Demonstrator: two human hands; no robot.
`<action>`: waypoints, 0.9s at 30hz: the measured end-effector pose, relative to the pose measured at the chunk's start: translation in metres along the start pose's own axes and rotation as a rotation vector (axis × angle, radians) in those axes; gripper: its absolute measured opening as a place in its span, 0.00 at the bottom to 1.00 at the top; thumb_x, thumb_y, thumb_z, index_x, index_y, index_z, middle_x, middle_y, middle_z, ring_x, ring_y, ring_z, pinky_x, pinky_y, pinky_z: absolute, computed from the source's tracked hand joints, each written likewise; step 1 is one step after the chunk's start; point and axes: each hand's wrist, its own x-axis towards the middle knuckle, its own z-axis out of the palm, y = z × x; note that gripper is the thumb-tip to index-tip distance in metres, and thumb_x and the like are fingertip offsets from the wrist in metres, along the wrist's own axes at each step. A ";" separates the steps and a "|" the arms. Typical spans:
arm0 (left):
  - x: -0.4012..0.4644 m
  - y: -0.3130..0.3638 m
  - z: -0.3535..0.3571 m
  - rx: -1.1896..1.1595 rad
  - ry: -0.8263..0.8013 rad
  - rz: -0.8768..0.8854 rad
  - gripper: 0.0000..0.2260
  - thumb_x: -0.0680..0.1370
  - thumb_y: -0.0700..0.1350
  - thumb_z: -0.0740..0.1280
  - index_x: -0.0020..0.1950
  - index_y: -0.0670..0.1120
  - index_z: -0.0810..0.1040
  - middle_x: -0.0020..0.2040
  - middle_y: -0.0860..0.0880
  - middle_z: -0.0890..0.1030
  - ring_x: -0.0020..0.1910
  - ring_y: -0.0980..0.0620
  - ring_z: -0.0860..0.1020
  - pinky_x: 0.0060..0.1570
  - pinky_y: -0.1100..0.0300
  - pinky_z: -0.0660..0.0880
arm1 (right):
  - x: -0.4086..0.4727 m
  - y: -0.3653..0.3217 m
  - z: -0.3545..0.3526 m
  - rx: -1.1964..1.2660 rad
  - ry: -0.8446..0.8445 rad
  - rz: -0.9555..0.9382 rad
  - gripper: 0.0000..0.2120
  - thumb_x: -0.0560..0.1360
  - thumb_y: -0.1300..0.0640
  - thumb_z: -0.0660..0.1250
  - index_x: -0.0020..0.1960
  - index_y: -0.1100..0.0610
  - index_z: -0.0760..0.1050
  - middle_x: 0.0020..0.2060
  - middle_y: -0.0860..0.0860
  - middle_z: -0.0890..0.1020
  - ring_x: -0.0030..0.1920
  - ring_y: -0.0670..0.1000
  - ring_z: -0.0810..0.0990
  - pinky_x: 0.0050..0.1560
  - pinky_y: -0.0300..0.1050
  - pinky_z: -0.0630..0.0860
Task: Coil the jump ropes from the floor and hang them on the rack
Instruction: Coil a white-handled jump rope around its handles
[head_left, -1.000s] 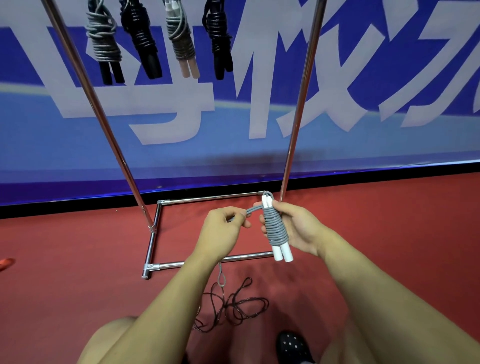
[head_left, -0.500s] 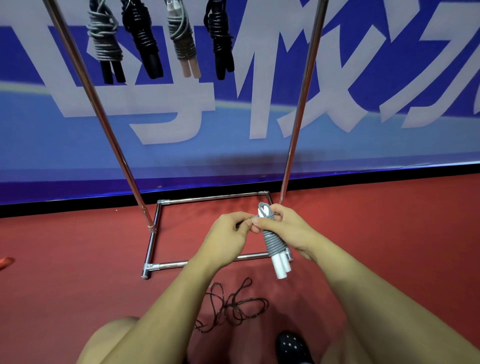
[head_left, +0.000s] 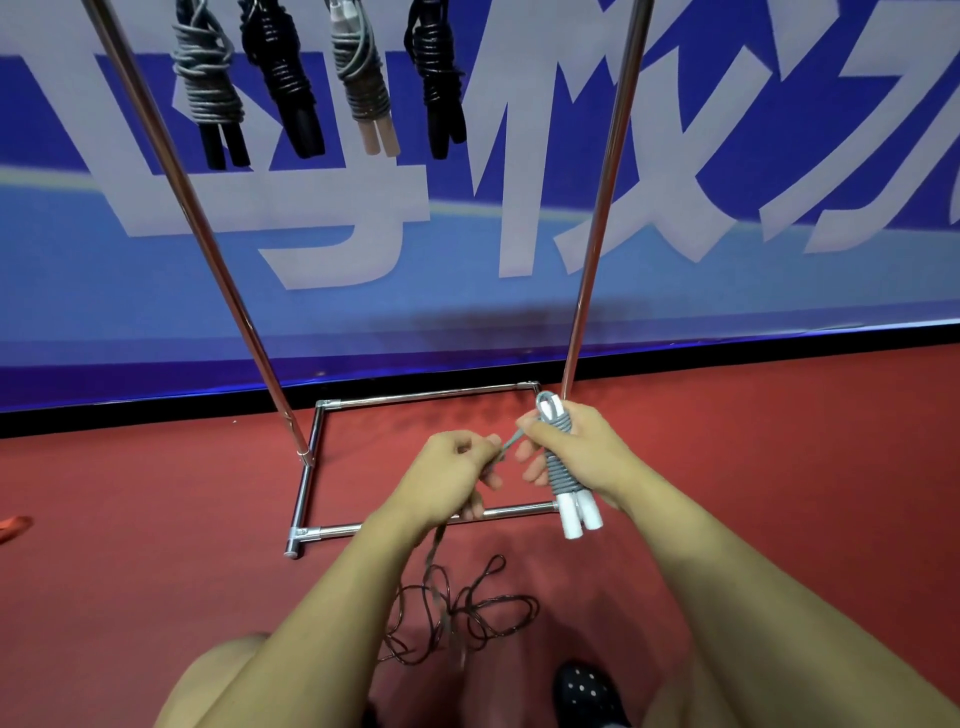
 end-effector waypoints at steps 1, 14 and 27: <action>-0.001 0.001 -0.001 -0.045 -0.054 -0.083 0.18 0.86 0.51 0.57 0.50 0.39 0.80 0.36 0.44 0.83 0.22 0.49 0.73 0.24 0.61 0.69 | 0.001 0.000 -0.002 0.014 0.034 -0.024 0.04 0.82 0.59 0.68 0.52 0.60 0.77 0.34 0.56 0.82 0.30 0.54 0.81 0.34 0.47 0.80; 0.001 0.002 0.003 -0.332 -0.169 -0.035 0.11 0.84 0.44 0.64 0.50 0.39 0.83 0.41 0.44 0.86 0.31 0.55 0.81 0.32 0.65 0.77 | 0.004 0.003 -0.030 0.288 0.241 -0.061 0.06 0.81 0.57 0.69 0.51 0.60 0.77 0.37 0.57 0.84 0.36 0.56 0.85 0.42 0.52 0.85; 0.012 -0.007 -0.015 -0.194 0.248 0.057 0.04 0.72 0.39 0.79 0.45 0.46 0.88 0.35 0.46 0.85 0.33 0.56 0.77 0.38 0.67 0.76 | 0.004 -0.006 -0.035 0.508 0.009 0.189 0.18 0.84 0.48 0.58 0.58 0.61 0.77 0.37 0.55 0.77 0.36 0.55 0.76 0.44 0.50 0.76</action>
